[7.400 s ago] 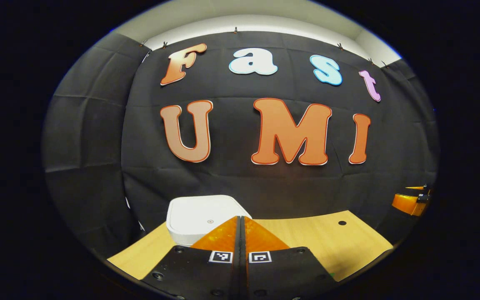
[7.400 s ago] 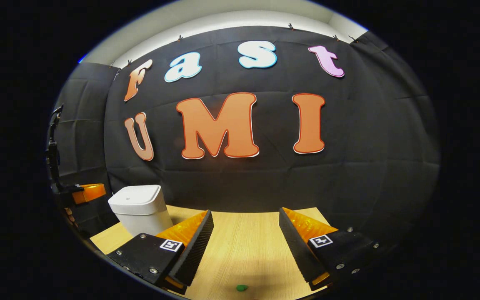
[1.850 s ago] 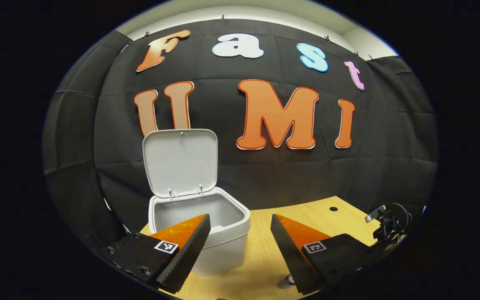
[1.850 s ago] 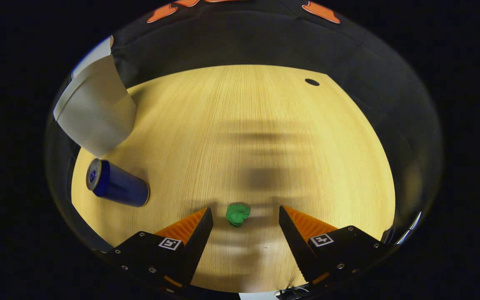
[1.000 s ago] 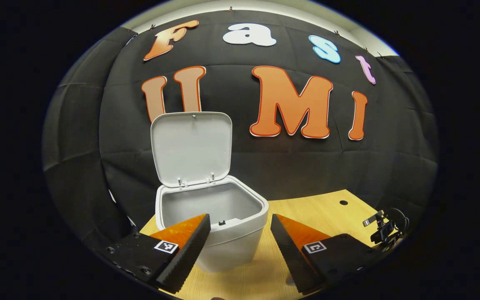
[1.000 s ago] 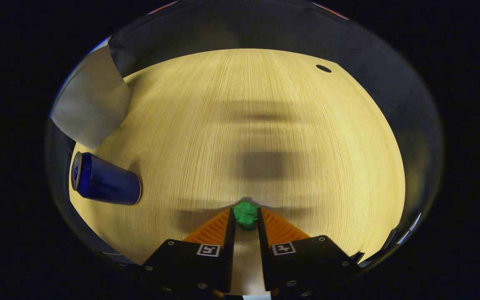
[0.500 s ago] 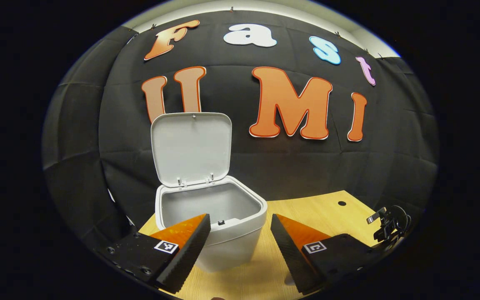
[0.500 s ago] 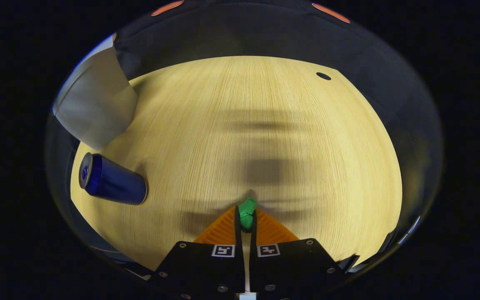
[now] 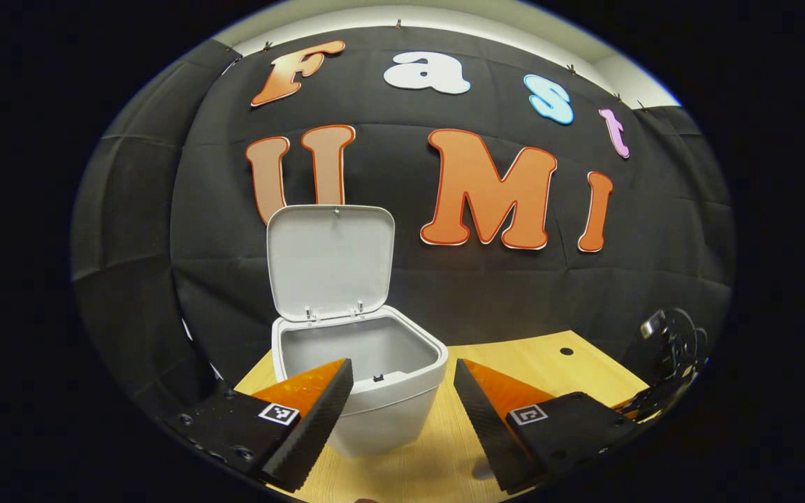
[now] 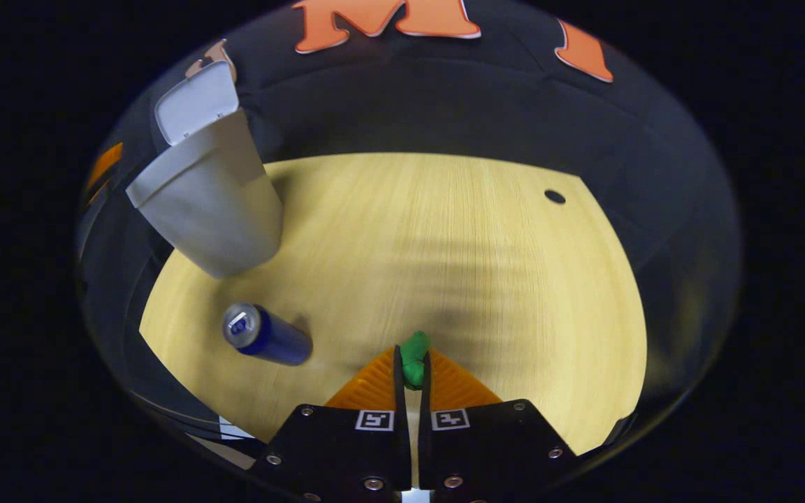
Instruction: Press the lid of the desktop garbage bin to open it, pick up the crumpled paper on the desktop and throw it into the bin, then pick up the pop can on the desktop and drop it into the bin, and finally close the garbage bin lid.
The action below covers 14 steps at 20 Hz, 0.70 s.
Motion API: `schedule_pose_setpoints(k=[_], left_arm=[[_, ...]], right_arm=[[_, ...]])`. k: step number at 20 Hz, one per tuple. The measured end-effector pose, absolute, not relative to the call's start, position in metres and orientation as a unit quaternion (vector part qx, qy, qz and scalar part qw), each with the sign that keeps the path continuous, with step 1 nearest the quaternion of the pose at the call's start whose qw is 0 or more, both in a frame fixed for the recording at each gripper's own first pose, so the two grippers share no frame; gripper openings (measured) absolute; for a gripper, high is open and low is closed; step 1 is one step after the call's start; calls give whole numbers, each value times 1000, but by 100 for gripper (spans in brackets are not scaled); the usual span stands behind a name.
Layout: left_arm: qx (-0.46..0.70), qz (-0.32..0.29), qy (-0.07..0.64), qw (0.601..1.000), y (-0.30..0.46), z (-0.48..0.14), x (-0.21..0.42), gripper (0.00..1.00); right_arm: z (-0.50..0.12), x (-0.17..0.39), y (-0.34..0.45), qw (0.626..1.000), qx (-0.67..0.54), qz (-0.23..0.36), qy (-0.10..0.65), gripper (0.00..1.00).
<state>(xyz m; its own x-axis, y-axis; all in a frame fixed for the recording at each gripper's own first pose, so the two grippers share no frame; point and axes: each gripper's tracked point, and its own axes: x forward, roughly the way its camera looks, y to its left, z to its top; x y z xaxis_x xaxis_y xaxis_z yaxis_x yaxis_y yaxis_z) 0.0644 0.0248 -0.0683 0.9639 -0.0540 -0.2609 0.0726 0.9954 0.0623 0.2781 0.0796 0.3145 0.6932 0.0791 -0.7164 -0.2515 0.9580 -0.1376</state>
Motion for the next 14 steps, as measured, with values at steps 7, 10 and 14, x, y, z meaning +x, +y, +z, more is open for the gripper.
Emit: schedule_pose_setpoints(k=[7, 10, 14], left_arm=[[43, -33, 121, 991, 39, -59, 47, 93], [42, -27, 116, 992, 51, -54, 38, 93], [44, -11, 115, 992, 79, -49, 24, 93]], right_arm=[[491, 339, 138, 949, -132, 142, 249, 5], [534, 354, 174, 956, -136, 163, 201, 5], [581, 369, 234, 962, -115, 203, 144, 5]])
